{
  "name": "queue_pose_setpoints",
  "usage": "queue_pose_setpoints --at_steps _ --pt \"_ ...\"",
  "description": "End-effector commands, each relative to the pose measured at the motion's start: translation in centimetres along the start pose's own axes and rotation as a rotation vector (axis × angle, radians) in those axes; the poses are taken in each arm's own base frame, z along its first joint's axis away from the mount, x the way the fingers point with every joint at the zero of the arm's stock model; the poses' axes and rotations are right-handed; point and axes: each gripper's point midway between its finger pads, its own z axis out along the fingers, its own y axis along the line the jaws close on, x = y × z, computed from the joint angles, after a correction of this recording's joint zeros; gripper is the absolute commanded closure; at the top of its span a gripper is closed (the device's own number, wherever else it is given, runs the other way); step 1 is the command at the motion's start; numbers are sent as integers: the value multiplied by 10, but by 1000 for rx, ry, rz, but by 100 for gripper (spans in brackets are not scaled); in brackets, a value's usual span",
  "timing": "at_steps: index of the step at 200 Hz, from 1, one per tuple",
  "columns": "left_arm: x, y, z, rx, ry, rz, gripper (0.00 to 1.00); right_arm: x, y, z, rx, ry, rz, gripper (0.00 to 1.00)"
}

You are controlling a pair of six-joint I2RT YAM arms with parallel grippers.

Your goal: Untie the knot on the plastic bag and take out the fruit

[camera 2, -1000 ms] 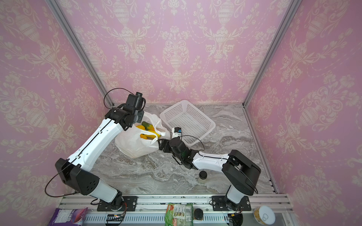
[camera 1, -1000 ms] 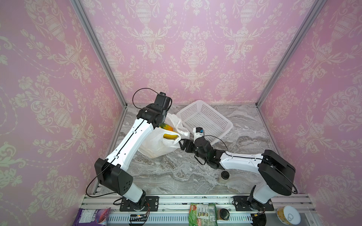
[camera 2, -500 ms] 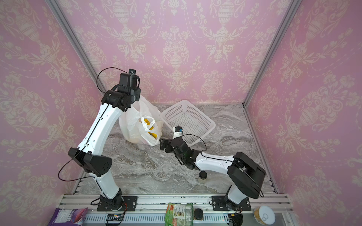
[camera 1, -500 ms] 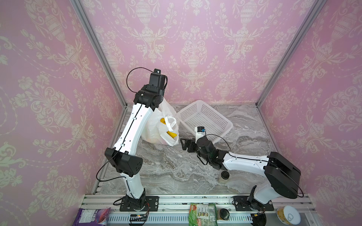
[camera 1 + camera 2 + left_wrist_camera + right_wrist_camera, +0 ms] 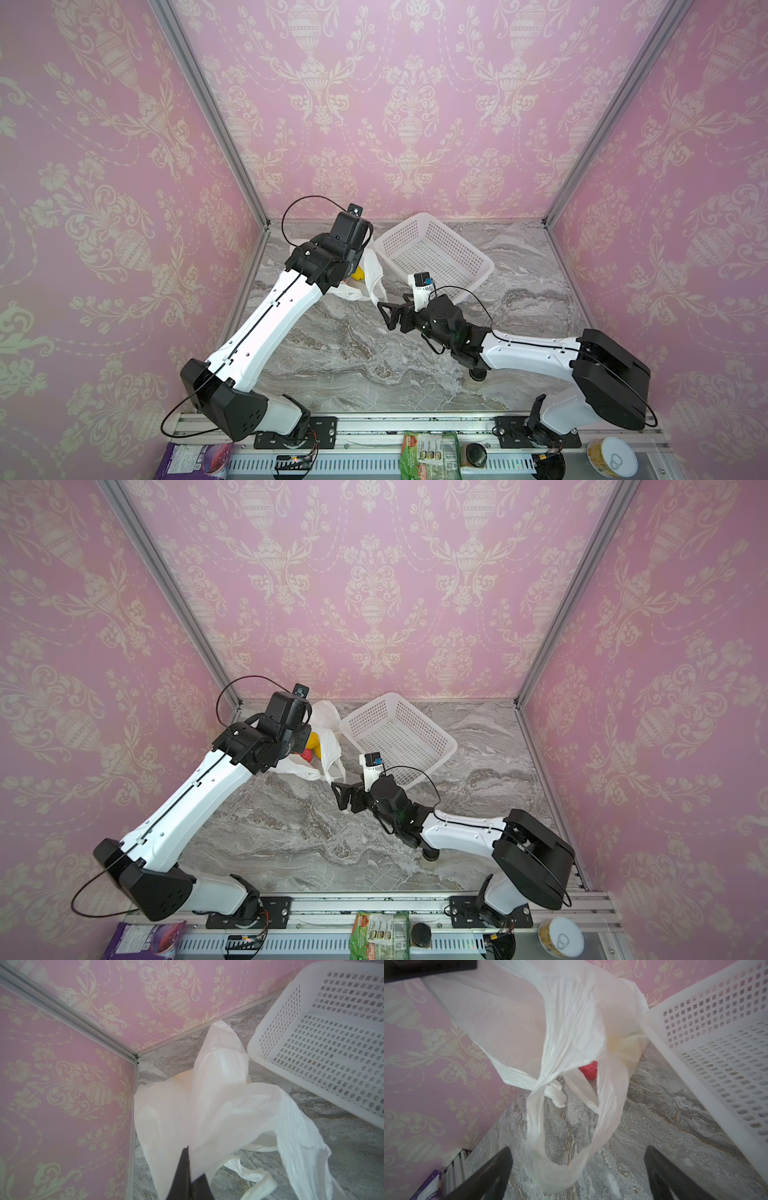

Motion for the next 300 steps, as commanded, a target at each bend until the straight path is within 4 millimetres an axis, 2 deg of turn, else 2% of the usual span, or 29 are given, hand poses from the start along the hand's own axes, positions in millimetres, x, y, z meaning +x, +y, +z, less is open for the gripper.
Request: queue_pose_setpoints --at_steps 1,18,35,54,79,101,116,124,133,152,167,179,196,206,214,229,248,258,270,290,300 --pt "8 -22 3 117 -11 -36 100 -3 36 -2 -120 -23 -107 0" --pt "10 -33 5 168 -11 -8 100 3 43 5 -111 3 -146 0" --pt "12 -38 2 206 -22 -8 100 4 29 16 9 33 -162 0" --pt "17 -37 -1 213 -37 -2 100 -3 -14 17 259 27 -170 0" --pt "31 -32 -5 201 -45 3 100 -11 -56 8 433 -8 -159 6" --pt "40 -28 -15 210 -72 -18 100 -14 -86 -2 528 -10 -149 24" --pt "43 -27 -22 228 -101 -39 100 -12 -97 -6 543 -5 -162 49" --pt "46 -28 -24 244 -112 -46 100 -12 -99 -10 547 -14 -178 59" --pt "47 -32 -26 273 -120 -53 100 -11 -102 -15 549 -29 -196 65" --pt "47 -46 -28 347 -118 -55 100 -11 -108 -26 559 -57 -220 72" --pt "48 -56 -26 396 -108 -60 100 -14 -103 -30 529 -65 -248 74" --pt "49 -69 -26 460 -98 -60 100 -15 -92 -32 471 -57 -278 69" --pt "49 -85 -27 543 -81 -64 100 -22 -66 -47 372 -95 -336 41" --pt "48 -90 -28 569 -75 -64 100 -25 -46 -60 303 -133 -365 30" --pt "48 -90 -28 571 -74 -64 100 -28 -30 -71 233 -162 -380 25" --pt "49 -85 -25 541 -73 -70 100 -34 -4 -88 110 -200 -379 23" --pt "51 -74 -19 470 -63 -75 100 -32 26 -99 -25 -210 -376 32" --pt "51 -68 -17 433 -59 -78 100 -28 36 -96 -57 -203 -375 33" --pt "51 -63 -15 406 -58 -83 100 -21 43 -84 -65 -173 -352 35" --pt "51 -59 -15 385 -62 -87 100 -3 42 -44 -5 -66 -308 41" --pt "52 -59 -15 383 -62 -90 96 9 43 -24 11 -13 -299 43"
